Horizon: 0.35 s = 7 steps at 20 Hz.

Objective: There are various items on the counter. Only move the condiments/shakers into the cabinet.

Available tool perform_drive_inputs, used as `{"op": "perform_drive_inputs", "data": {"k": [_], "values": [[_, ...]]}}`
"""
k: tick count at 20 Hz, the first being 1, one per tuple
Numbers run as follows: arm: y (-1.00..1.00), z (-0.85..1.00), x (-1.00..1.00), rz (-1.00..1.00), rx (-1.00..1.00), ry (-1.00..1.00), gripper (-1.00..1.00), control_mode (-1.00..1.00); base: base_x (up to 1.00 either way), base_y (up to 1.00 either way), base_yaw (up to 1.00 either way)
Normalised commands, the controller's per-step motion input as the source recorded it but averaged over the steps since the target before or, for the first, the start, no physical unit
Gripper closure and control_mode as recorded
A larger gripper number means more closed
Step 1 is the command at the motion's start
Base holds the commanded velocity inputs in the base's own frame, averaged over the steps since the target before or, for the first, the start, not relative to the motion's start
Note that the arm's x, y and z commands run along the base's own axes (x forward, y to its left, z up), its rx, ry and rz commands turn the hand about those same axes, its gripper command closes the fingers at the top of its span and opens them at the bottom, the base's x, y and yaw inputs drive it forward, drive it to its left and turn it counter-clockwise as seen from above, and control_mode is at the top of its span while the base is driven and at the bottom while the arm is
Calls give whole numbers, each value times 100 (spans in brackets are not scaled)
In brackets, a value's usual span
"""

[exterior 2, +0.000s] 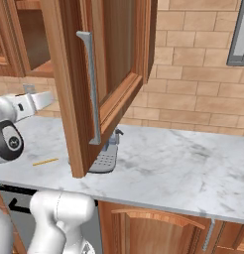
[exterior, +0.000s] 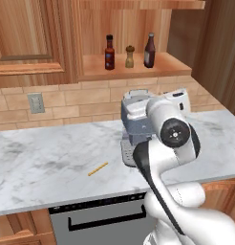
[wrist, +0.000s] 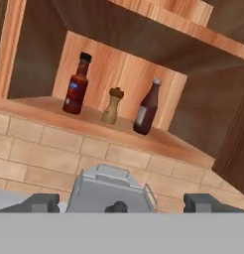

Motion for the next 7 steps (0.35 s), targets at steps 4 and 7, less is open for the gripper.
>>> {"op": "perform_drive_inputs", "data": {"k": [4, 7], "values": [[-72, -17, -100, -12, 13, -15, -100, -100, 0, 0, 0], [-18, -3, -90, -18, 1, -20, -100, -100, 0, 0, 0]]}}
